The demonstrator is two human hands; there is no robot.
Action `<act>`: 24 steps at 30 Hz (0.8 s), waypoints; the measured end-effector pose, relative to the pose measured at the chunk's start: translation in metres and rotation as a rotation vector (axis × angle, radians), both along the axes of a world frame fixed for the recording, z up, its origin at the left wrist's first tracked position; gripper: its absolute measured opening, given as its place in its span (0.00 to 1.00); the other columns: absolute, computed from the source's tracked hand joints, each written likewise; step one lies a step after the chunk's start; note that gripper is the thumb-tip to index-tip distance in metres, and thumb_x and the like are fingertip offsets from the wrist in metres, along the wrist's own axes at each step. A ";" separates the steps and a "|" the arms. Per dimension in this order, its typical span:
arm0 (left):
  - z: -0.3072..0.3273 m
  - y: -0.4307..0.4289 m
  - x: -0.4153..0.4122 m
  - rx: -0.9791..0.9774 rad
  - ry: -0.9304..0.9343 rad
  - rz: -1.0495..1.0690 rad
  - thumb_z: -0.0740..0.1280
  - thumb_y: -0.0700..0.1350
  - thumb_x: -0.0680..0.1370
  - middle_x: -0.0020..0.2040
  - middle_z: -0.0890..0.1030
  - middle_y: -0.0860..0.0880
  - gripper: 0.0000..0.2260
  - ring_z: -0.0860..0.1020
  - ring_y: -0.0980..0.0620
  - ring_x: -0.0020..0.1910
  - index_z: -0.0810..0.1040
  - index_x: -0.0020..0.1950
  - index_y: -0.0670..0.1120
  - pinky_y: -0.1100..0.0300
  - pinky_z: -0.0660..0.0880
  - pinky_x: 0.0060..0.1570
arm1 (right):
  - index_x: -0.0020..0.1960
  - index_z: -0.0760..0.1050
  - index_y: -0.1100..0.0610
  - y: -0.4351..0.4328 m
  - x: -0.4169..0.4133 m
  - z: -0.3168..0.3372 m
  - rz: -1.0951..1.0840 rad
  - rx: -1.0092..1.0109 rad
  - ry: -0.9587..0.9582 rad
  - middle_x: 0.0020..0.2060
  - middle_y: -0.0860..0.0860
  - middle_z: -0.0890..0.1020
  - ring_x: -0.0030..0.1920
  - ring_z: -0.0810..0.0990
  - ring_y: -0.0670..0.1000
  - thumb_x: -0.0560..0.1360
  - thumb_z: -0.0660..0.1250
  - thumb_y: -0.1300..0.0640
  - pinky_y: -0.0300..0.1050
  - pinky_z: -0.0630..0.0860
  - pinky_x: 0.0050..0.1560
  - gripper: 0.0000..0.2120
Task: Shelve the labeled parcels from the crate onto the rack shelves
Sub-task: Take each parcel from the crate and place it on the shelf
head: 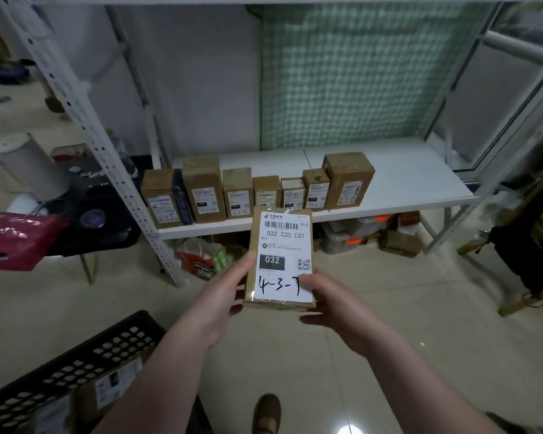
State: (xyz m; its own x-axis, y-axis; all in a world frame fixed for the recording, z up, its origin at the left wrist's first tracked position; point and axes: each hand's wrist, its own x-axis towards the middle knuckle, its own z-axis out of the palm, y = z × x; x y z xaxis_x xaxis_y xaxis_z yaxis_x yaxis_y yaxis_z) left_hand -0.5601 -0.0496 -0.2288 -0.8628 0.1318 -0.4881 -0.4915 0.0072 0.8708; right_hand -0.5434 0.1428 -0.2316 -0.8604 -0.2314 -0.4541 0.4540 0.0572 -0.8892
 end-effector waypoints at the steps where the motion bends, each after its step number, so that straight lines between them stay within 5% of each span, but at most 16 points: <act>1: -0.002 -0.002 -0.015 0.000 -0.003 0.006 0.69 0.76 0.56 0.59 0.82 0.54 0.40 0.75 0.49 0.63 0.77 0.64 0.58 0.45 0.64 0.68 | 0.56 0.79 0.45 -0.002 -0.014 -0.001 -0.007 -0.004 -0.013 0.52 0.46 0.85 0.47 0.80 0.47 0.69 0.63 0.45 0.50 0.76 0.58 0.17; 4: -0.008 -0.003 -0.054 -0.009 -0.015 -0.010 0.72 0.74 0.57 0.62 0.80 0.52 0.42 0.74 0.46 0.65 0.74 0.67 0.55 0.42 0.65 0.68 | 0.54 0.79 0.45 -0.003 -0.053 -0.007 -0.040 0.007 -0.048 0.48 0.43 0.85 0.46 0.79 0.45 0.76 0.62 0.51 0.51 0.76 0.59 0.10; 8: -0.013 0.019 -0.101 -0.072 0.022 -0.081 0.74 0.65 0.63 0.58 0.81 0.54 0.40 0.79 0.52 0.55 0.69 0.71 0.52 0.48 0.71 0.62 | 0.55 0.78 0.48 0.012 -0.090 -0.015 -0.173 0.046 -0.043 0.48 0.43 0.85 0.45 0.79 0.46 0.77 0.61 0.59 0.44 0.76 0.51 0.12; 12: -0.016 0.072 -0.135 -0.172 0.059 -0.104 0.74 0.52 0.71 0.66 0.75 0.50 0.39 0.76 0.58 0.49 0.59 0.77 0.52 0.63 0.71 0.43 | 0.62 0.76 0.51 0.048 -0.107 -0.027 -0.336 0.047 -0.003 0.53 0.49 0.85 0.51 0.84 0.49 0.77 0.65 0.60 0.51 0.80 0.57 0.14; 14: -0.019 0.102 -0.148 -0.198 0.097 -0.166 0.76 0.49 0.70 0.65 0.75 0.52 0.38 0.76 0.55 0.54 0.60 0.75 0.54 0.63 0.72 0.45 | 0.65 0.74 0.49 0.073 -0.112 -0.030 -0.398 0.034 0.021 0.53 0.47 0.85 0.53 0.84 0.48 0.78 0.68 0.53 0.52 0.80 0.57 0.16; 17: -0.028 0.151 -0.169 -0.289 0.160 -0.265 0.78 0.50 0.64 0.58 0.76 0.57 0.36 0.76 0.54 0.57 0.66 0.68 0.60 0.54 0.76 0.55 | 0.65 0.71 0.46 0.115 -0.122 -0.028 -0.467 0.011 0.039 0.54 0.45 0.85 0.53 0.84 0.45 0.73 0.73 0.48 0.38 0.80 0.44 0.23; 20: -0.040 0.204 -0.192 -0.409 0.237 -0.365 0.76 0.57 0.55 0.60 0.74 0.55 0.42 0.76 0.53 0.58 0.67 0.67 0.62 0.49 0.78 0.55 | 0.65 0.67 0.44 0.161 -0.139 -0.035 -0.531 0.033 0.019 0.54 0.43 0.83 0.51 0.82 0.42 0.71 0.76 0.48 0.31 0.74 0.37 0.27; 24: -0.059 0.278 -0.220 -0.457 0.307 -0.385 0.75 0.56 0.54 0.61 0.72 0.54 0.43 0.75 0.53 0.59 0.66 0.68 0.63 0.51 0.77 0.56 | 0.66 0.63 0.46 0.227 -0.173 -0.057 -0.562 0.073 -0.041 0.53 0.41 0.79 0.47 0.79 0.39 0.70 0.77 0.50 0.34 0.72 0.35 0.31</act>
State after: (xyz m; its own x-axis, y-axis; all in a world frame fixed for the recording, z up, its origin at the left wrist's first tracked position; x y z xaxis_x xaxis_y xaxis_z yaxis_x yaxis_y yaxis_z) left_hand -0.7798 0.2281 -0.2878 -0.9041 0.2967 -0.3075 -0.1102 0.5334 0.8386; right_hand -0.7160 0.3698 -0.2887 -0.8238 0.2897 -0.4872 0.4662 -0.1426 -0.8731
